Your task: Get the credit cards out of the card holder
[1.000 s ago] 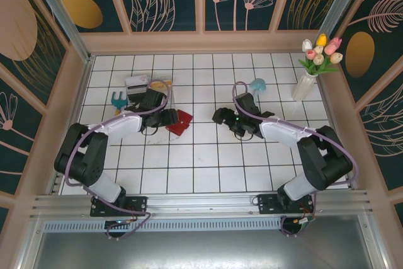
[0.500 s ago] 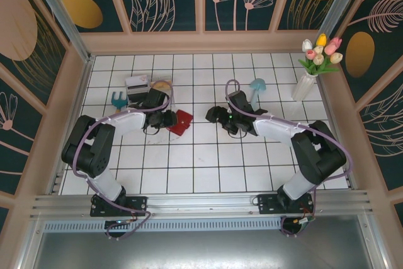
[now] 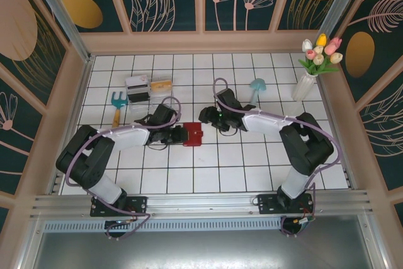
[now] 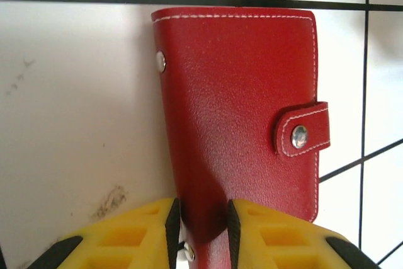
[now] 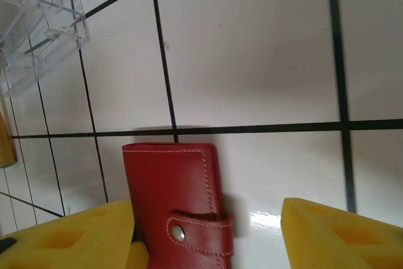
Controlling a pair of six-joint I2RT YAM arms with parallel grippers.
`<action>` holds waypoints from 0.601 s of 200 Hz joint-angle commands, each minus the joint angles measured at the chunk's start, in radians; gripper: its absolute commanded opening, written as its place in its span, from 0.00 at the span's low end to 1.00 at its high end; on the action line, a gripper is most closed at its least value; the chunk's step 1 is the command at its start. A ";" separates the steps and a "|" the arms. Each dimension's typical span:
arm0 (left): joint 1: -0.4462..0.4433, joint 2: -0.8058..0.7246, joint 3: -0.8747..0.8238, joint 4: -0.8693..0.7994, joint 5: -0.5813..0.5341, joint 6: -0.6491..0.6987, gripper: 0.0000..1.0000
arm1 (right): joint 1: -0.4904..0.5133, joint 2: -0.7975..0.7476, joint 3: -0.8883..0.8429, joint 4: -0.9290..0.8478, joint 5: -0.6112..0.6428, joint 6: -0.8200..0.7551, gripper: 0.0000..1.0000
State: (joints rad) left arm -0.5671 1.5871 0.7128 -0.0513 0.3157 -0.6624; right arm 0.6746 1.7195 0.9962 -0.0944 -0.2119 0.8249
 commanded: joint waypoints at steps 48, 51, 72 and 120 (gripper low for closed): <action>0.084 -0.122 -0.035 -0.011 -0.065 -0.043 0.42 | 0.064 0.121 0.114 -0.093 0.017 -0.043 0.58; 0.090 -0.127 -0.037 -0.012 -0.067 -0.044 0.42 | 0.067 0.126 0.121 -0.102 0.024 -0.045 0.58; 0.115 -0.161 -0.052 -0.012 -0.081 -0.052 0.42 | 0.095 0.162 0.176 -0.173 0.080 -0.069 0.58; 0.131 -0.197 -0.087 -0.006 -0.114 -0.074 0.42 | 0.182 0.201 0.288 -0.361 0.308 -0.105 0.59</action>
State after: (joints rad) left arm -0.4484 1.4147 0.6525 -0.0490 0.2340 -0.7124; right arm 0.8219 1.9087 1.2327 -0.3202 -0.0483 0.7559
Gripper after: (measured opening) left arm 0.417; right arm 0.585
